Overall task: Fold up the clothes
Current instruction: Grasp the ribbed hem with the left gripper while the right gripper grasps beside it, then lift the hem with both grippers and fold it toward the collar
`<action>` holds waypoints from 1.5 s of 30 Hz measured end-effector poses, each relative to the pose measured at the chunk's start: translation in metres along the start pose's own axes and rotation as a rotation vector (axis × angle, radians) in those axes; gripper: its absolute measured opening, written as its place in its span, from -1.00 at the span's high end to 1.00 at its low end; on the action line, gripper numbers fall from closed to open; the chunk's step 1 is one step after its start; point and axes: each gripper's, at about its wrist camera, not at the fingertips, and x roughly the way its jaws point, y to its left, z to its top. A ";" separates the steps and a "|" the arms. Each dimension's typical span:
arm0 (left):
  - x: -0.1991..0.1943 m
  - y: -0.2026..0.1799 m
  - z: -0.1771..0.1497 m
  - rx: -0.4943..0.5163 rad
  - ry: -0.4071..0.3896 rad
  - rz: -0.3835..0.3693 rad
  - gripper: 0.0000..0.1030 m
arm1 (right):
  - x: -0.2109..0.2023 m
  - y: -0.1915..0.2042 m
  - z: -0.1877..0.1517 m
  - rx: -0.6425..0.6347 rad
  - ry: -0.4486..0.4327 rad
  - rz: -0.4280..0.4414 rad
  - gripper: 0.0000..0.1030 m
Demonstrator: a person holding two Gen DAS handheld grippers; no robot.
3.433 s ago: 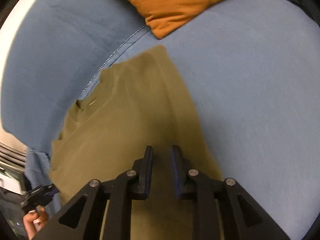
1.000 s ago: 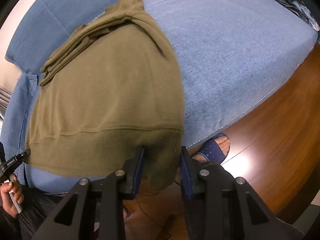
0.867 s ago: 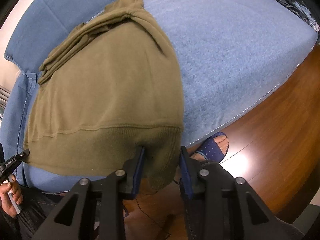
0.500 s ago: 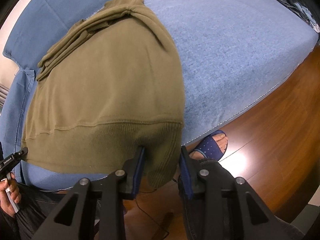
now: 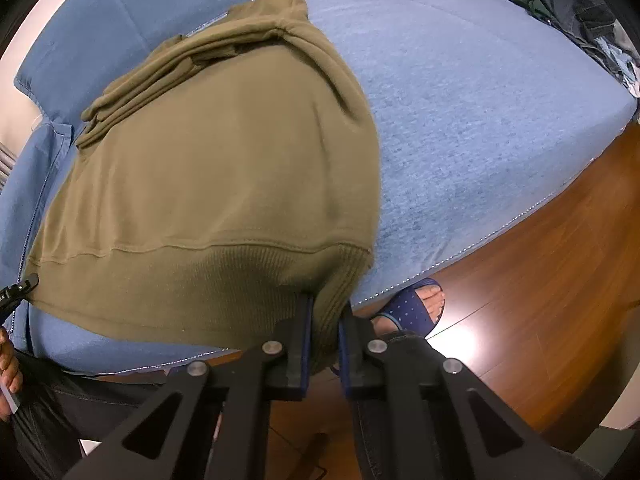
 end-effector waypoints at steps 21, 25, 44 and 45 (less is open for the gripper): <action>-0.006 -0.006 -0.004 -0.006 -0.035 -0.023 0.91 | -0.006 -0.003 -0.003 0.027 -0.028 -0.006 0.86; 0.004 0.010 -0.006 -0.109 0.015 -0.071 0.87 | -0.002 -0.008 -0.006 0.062 -0.003 0.025 0.84; -0.037 0.002 -0.012 -0.112 -0.139 -0.143 0.92 | -0.025 -0.014 -0.008 0.136 -0.093 0.047 0.87; -0.041 -0.001 -0.013 -0.099 -0.152 -0.149 0.92 | -0.030 -0.014 -0.009 0.139 -0.108 0.052 0.87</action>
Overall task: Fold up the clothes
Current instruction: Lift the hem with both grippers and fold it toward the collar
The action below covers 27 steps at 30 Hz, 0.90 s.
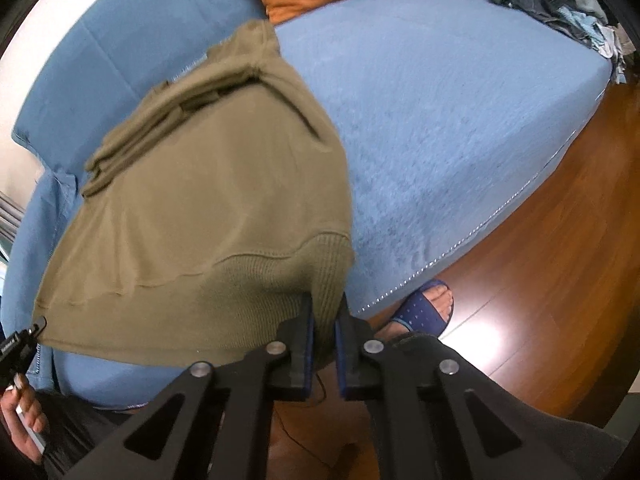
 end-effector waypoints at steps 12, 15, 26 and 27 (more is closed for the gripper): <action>-0.039 -0.015 -0.012 0.052 -0.094 -0.045 0.93 | -0.059 0.007 -0.007 -0.009 -0.181 0.056 0.88; -0.049 -0.013 -0.012 0.052 -0.111 -0.067 0.93 | -0.072 0.008 -0.011 -0.009 -0.214 0.052 0.88; -0.109 -0.012 -0.025 0.055 -0.181 -0.167 0.93 | -0.144 0.016 -0.033 0.006 -0.337 0.064 0.89; -0.117 -0.013 -0.029 0.055 -0.189 -0.180 0.93 | -0.156 0.018 -0.038 0.002 -0.358 0.059 0.89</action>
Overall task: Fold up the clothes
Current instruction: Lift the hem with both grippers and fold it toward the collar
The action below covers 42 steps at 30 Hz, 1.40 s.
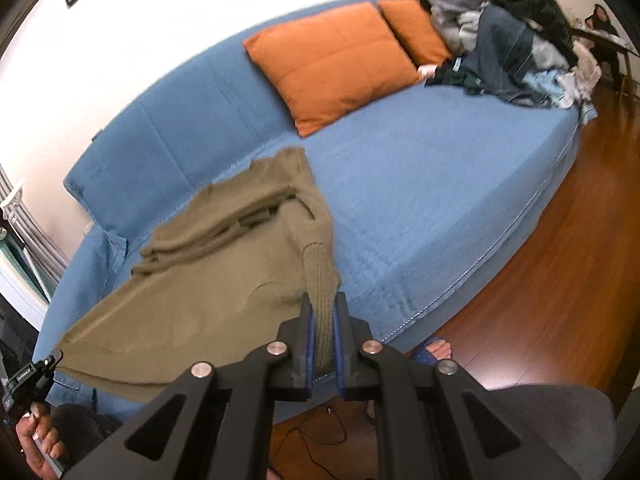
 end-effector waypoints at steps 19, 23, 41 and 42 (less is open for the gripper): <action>0.001 -0.005 0.028 -0.037 -0.002 -0.031 0.92 | 0.004 0.017 0.059 -0.044 -0.063 -0.023 0.88; 0.015 -0.013 0.064 -0.030 -0.028 -0.011 0.92 | 0.024 0.030 0.093 -0.044 -0.092 0.002 0.88; 0.229 -0.007 0.262 -0.121 -0.134 0.221 0.92 | 0.244 0.108 0.265 -0.022 -0.139 0.060 0.88; 0.245 -0.002 0.261 -0.114 -0.116 0.238 0.92 | 0.263 0.104 0.264 -0.004 -0.104 0.057 0.88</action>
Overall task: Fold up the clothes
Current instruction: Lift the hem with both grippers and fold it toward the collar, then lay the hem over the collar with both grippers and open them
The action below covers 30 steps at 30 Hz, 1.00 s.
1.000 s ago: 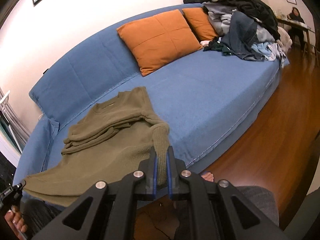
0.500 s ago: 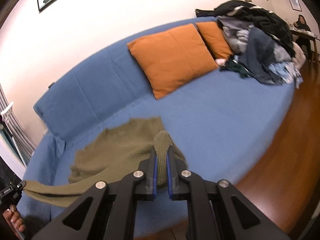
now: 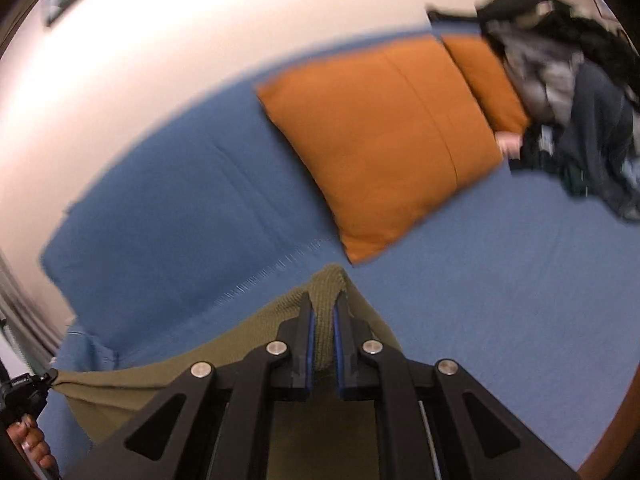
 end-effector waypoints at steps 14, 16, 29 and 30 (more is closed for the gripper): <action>0.091 0.054 0.013 -0.106 0.218 0.106 0.65 | 0.116 -0.050 -0.008 0.253 0.225 -0.092 0.08; 0.095 0.057 0.011 -0.107 0.250 0.105 0.65 | 0.112 -0.052 -0.009 0.256 0.224 -0.096 0.08; 0.119 0.050 -0.005 -0.077 0.392 0.105 0.62 | 0.131 -0.077 -0.051 0.133 0.491 -0.207 0.08; 0.121 0.050 -0.006 -0.075 0.397 0.111 0.62 | 0.132 -0.077 -0.053 0.119 0.502 -0.210 0.08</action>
